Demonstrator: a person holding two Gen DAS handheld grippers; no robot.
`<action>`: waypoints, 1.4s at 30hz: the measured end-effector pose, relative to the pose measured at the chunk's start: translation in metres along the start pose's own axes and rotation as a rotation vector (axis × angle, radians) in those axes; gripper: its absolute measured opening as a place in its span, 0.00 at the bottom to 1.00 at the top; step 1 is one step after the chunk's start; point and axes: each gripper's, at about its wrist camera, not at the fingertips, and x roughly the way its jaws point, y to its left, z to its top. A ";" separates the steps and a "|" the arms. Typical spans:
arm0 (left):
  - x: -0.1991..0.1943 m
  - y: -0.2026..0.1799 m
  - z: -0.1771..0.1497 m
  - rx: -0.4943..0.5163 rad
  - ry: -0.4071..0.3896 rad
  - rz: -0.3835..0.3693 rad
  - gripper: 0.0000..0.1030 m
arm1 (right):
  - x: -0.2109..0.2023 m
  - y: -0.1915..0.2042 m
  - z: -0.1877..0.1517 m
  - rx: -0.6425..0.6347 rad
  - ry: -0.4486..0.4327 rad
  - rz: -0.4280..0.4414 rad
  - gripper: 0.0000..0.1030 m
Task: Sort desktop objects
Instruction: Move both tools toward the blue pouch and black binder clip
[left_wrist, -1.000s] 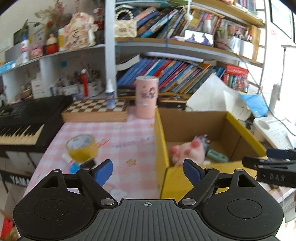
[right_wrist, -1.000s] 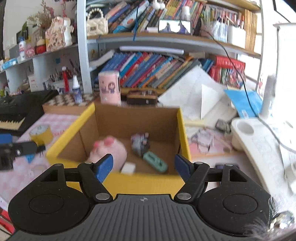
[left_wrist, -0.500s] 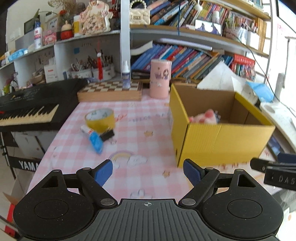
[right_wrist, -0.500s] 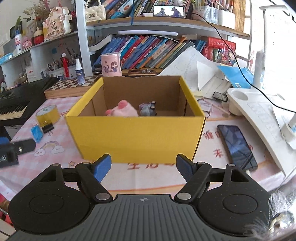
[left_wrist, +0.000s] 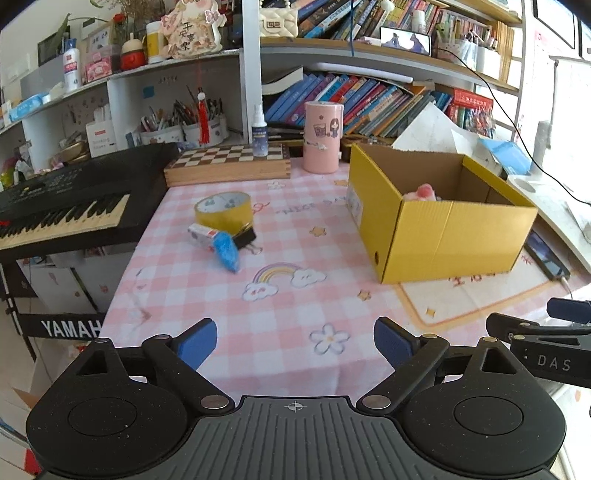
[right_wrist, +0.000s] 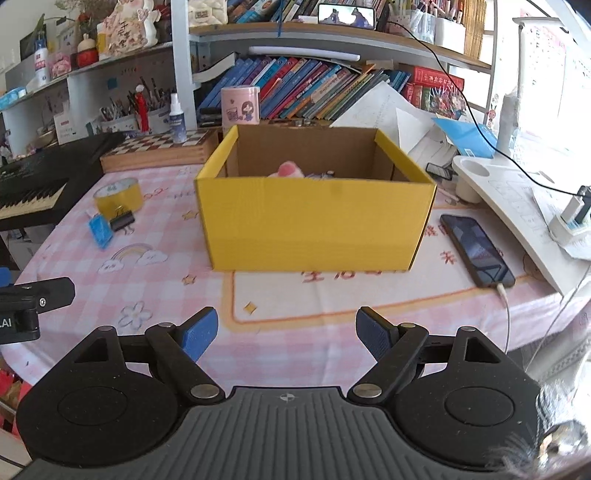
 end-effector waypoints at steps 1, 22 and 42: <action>-0.001 0.004 -0.002 0.001 0.007 -0.002 0.91 | -0.002 0.004 -0.003 0.002 0.001 -0.001 0.78; -0.023 0.059 -0.038 0.016 0.060 -0.018 0.92 | -0.026 0.074 -0.038 0.008 0.049 0.031 0.78; -0.027 0.080 -0.040 -0.005 0.052 -0.004 0.92 | -0.026 0.100 -0.034 -0.025 0.039 0.053 0.78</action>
